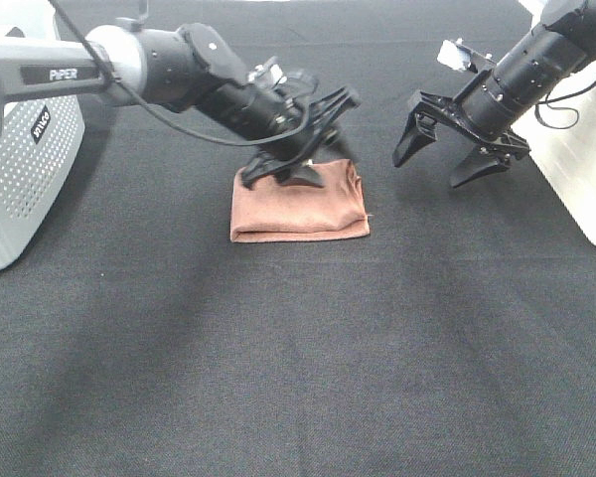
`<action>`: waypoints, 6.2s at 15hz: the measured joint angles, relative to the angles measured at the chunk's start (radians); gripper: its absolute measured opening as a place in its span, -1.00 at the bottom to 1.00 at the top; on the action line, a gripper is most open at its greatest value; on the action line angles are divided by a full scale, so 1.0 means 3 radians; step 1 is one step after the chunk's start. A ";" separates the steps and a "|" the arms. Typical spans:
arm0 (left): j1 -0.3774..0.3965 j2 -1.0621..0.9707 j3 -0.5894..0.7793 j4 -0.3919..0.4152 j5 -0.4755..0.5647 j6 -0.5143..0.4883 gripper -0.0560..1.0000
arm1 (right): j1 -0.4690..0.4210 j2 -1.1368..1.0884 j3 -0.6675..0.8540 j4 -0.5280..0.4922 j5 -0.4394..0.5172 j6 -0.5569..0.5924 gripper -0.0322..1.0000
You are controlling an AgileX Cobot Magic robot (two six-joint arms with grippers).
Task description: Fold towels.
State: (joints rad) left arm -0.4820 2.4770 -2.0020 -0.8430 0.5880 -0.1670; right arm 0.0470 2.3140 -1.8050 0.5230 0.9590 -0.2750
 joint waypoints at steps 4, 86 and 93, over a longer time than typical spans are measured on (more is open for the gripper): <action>0.0143 -0.0087 -0.0007 -0.0147 -0.0027 0.0753 0.18 | 0.0000 0.0000 0.0000 0.0417 0.0187 -0.0203 0.70; 0.0603 -0.7673 0.5003 0.2313 0.1587 0.1047 0.19 | 0.0697 -0.7087 0.4323 -0.1390 0.0370 0.0520 0.47; 0.1427 -0.7857 0.5003 0.2313 0.1577 0.1047 0.19 | 0.0190 -0.7087 0.4323 -0.1390 0.0370 0.0520 0.47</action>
State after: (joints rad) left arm -0.0540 0.1200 -0.5010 -0.1490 1.0610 0.1470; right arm 0.1040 0.1880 -0.5080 0.1060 1.0700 -0.1190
